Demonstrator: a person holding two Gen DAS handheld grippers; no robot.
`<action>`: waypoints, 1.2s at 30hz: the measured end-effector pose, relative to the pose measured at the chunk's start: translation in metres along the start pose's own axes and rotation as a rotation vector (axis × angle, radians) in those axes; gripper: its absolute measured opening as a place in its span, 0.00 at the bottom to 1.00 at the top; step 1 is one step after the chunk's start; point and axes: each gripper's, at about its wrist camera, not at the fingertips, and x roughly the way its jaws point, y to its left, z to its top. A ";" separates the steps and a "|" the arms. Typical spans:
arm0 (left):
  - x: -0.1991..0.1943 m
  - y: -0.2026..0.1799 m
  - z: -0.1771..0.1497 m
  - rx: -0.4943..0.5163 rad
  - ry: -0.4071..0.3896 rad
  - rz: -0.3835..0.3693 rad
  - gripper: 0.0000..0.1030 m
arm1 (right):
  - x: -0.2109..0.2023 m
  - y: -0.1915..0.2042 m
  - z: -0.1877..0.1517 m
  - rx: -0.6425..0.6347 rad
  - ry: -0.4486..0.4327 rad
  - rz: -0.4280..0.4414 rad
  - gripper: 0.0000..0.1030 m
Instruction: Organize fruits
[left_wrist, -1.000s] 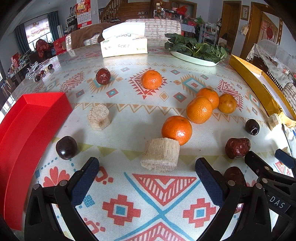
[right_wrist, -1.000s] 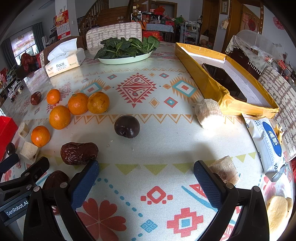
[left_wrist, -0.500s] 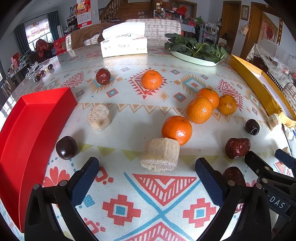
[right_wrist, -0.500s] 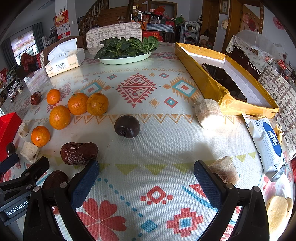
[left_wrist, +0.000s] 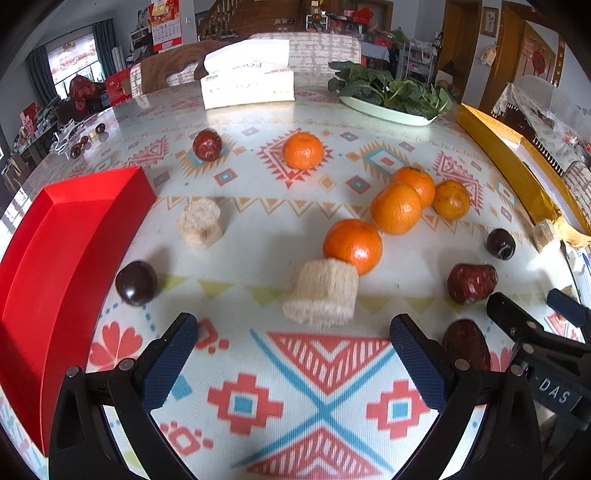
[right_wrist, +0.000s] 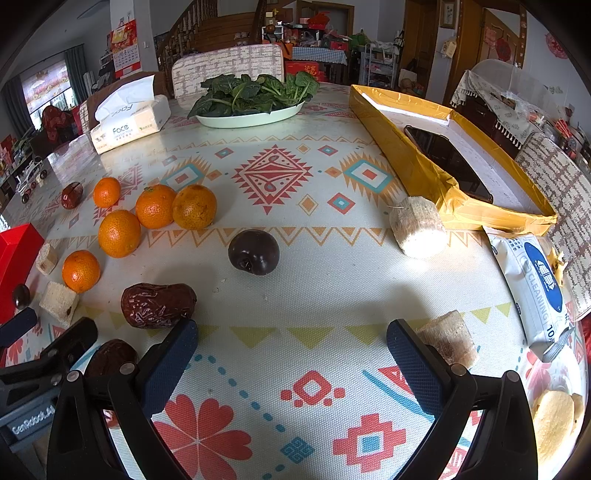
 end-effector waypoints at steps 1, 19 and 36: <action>-0.001 -0.001 -0.001 0.003 0.008 -0.002 1.00 | -0.001 0.000 0.000 -0.009 0.009 0.007 1.00; -0.115 0.083 -0.010 -0.046 -0.334 -0.108 0.96 | -0.033 -0.012 -0.005 0.024 -0.021 0.111 0.92; -0.059 0.059 -0.003 0.030 -0.180 -0.259 0.80 | -0.042 0.048 -0.016 -0.063 -0.015 0.376 0.49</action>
